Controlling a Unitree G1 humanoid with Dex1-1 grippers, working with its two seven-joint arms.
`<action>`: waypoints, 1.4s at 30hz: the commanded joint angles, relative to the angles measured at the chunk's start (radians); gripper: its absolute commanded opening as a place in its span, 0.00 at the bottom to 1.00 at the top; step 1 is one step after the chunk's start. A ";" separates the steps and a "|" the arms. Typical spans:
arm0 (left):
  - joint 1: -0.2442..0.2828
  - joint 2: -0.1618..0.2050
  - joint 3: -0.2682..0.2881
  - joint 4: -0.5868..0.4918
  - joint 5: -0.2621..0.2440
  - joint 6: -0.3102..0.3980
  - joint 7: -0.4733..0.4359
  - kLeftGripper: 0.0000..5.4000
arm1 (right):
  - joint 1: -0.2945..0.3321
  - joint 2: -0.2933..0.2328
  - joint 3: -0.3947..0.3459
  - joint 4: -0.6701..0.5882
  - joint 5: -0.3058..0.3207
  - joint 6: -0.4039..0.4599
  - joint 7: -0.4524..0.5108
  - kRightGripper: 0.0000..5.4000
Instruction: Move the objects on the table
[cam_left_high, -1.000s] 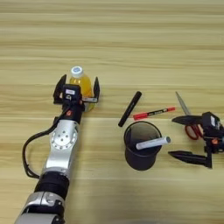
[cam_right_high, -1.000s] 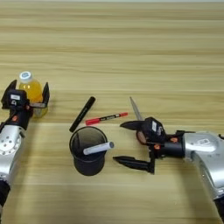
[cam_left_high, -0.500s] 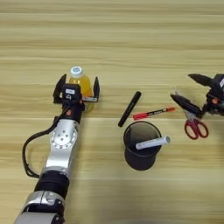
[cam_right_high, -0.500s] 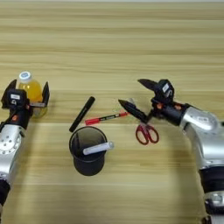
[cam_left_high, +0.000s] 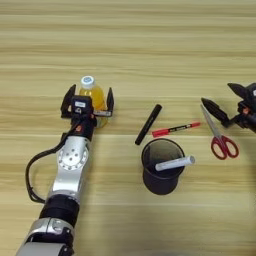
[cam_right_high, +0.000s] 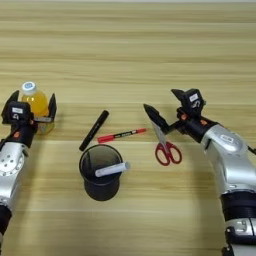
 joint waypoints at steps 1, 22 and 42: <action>-0.011 0.004 -0.003 0.003 0.010 -0.004 -0.007 0.96 | -0.014 0.024 -0.027 0.050 -0.001 -0.021 -0.032 1.00; -0.004 0.007 -0.006 -0.007 0.012 0.002 -0.012 0.63 | -0.041 0.087 -0.070 0.110 -0.002 -0.096 -0.083 1.00; -0.156 0.054 0.003 -0.021 0.004 0.012 -0.044 0.63 | -0.075 0.118 -0.087 0.174 -0.010 -0.184 -0.170 1.00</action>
